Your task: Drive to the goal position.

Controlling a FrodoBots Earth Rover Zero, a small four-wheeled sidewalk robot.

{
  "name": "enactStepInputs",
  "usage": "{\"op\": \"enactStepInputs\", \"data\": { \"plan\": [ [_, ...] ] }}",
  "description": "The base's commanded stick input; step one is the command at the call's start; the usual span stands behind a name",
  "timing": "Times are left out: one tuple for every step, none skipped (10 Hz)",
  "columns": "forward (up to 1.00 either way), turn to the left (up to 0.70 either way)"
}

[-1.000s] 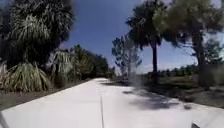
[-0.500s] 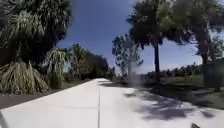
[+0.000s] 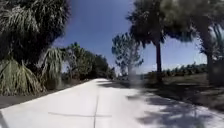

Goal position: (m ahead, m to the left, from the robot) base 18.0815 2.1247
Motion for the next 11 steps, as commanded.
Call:
{"op": "enactStepInputs", "data": {
  "plan": [
    [0.7,0.14],
    [0.7,0.14],
    [0.7,0.14],
    [0.7,0.14],
    [0.7,0.14],
    [0.7,0.09],
    [0.7,0.0],
    [0.7,0.0],
    [0.7,0.0],
    [0.7,0.0],
    [0.7,0.0]
  ]
}}
